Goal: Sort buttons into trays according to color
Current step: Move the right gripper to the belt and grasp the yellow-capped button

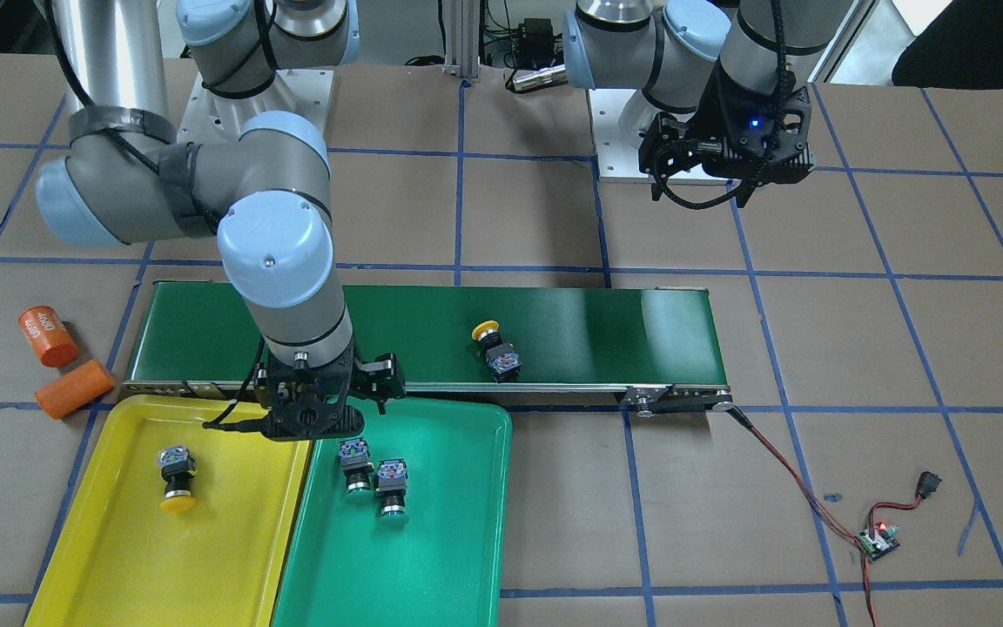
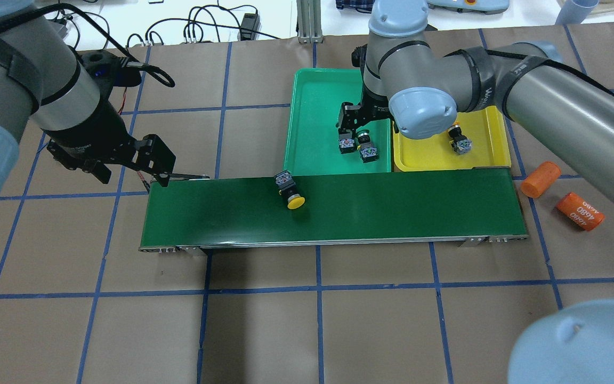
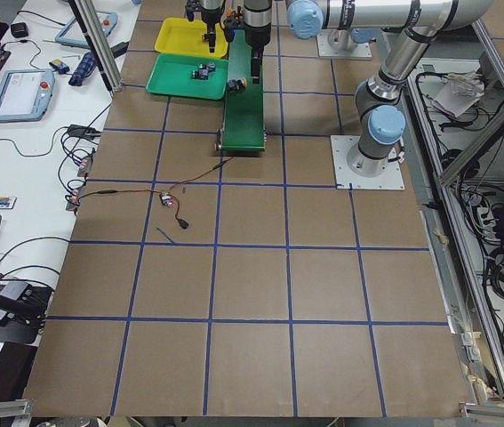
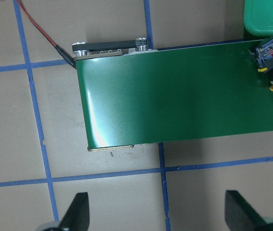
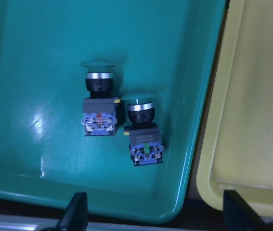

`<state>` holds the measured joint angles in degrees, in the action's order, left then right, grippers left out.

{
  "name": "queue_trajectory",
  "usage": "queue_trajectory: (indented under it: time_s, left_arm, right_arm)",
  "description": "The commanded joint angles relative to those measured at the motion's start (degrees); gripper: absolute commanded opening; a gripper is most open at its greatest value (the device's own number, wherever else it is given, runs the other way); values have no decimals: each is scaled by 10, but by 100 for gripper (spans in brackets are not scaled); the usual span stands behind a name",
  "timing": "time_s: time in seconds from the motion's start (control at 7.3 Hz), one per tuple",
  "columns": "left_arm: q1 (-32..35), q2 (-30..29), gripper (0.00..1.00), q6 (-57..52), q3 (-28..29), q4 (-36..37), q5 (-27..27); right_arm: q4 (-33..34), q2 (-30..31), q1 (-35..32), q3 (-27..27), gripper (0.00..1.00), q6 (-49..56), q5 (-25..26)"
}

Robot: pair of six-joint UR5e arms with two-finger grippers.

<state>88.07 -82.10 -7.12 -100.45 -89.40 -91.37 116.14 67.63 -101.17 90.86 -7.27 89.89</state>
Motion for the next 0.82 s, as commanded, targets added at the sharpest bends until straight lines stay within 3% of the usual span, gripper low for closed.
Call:
queue_trajectory:
  time_s: [0.0, 0.41, 0.69]
  left_arm:
    - [0, 0, 100, 0, 0, 0, 1]
    - [0, -1, 100, 0, 0, 0, 1]
    - [0, -2, 100, 0, 0, 0, 1]
  right_arm:
    - [-60, 38, -48, 5, 100, -82, -12]
    - [-57, 23, -110, 5, 97, -166, -6]
    - [-51, 7, -124, 5, 96, -158, -4]
